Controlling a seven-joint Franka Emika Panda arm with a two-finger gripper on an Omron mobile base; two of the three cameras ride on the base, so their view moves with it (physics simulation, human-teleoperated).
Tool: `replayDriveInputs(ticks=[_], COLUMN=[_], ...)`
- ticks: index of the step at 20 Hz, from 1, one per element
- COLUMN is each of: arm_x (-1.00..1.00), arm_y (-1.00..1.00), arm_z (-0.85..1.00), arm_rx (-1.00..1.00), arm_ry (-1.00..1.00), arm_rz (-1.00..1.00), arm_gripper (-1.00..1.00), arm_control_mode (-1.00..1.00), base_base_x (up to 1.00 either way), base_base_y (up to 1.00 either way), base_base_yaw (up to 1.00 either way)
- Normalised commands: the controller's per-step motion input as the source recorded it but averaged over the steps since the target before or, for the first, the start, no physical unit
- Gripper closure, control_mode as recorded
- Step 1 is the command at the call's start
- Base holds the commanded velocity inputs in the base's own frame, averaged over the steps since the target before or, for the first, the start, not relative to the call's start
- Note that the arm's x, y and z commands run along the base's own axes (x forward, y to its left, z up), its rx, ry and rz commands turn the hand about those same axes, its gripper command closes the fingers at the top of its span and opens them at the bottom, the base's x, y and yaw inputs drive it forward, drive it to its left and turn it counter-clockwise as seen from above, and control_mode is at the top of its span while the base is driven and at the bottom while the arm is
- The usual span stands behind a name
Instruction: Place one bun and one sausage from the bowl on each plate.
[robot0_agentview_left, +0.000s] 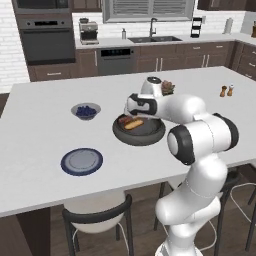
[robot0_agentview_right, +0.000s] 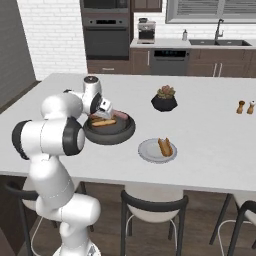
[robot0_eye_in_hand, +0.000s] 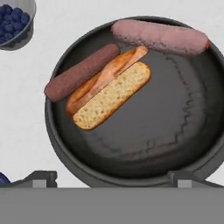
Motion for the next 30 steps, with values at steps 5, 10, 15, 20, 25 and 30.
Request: replayDriveInputs(ticks=[5,10,15,20,25,30], arm_x=[0.32,0.43,0.4,0.01,0.11,0.28], arm_y=[-0.02,-0.06,-0.08,0.0,0.0,0.14], arm_z=[0.28,0.11,-0.28,-0.45,-0.31,-0.04], arm_rx=[0.09,0.11,0.01,0.0,0.0,0.01], arm_ry=[0.21,0.17,0.02,-0.05,0.0,0.0], arm_rz=[-0.18,-0.06,-0.02,0.0,0.0,-0.04], arm_gripper=[-1.0,-1.0,-1.0,-1.0,-1.0,-1.0], arm_control_mode=[-1.0,-1.0,-1.0,-1.0,-1.0,-1.0], base_base_x=[0.0,0.0,0.0,0.0,0.0,0.0], base_base_y=[0.0,0.0,0.0,0.0,0.0,0.0], base_base_yaw=[0.0,0.0,0.0,0.0,0.0,0.0])
